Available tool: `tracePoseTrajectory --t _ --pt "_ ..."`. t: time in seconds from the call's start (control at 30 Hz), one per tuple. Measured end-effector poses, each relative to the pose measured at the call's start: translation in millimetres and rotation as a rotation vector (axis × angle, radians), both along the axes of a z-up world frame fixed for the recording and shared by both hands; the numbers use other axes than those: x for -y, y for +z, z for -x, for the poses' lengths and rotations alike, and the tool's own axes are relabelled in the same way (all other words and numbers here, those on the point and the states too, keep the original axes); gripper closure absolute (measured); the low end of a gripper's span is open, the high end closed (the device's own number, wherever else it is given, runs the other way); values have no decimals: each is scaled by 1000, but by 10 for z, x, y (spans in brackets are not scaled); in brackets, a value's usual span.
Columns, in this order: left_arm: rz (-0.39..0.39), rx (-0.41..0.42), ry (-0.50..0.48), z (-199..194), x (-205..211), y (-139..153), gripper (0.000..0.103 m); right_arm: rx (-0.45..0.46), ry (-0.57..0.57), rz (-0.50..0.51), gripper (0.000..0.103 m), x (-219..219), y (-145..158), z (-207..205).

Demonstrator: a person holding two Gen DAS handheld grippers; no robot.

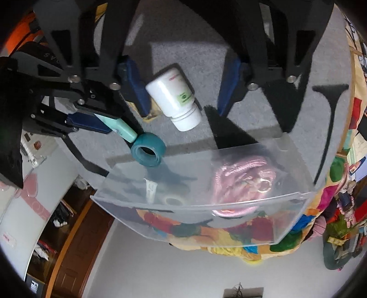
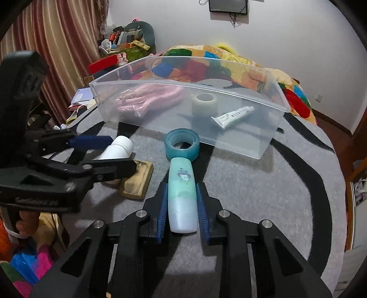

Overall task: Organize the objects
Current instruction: 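Grasp the mint-green bottle with the right tool while the left tool grasps the white pill bottle, then place both bottles into the clear box and open both tools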

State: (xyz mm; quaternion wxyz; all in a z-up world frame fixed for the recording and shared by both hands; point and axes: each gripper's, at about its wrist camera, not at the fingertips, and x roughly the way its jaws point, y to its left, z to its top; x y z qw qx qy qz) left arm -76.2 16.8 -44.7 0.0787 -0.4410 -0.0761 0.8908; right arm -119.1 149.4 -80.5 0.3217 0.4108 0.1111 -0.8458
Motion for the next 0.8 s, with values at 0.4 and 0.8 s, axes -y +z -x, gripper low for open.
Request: tracePoseTrajectory --t 0.4,0.8 --pt "1 -69 22 -150 139 211 74 -54 -41 70 81 -59 268 -146" --pt "19 -215 53 66 319 800 74 -173 -75 136 81 84 812 106"
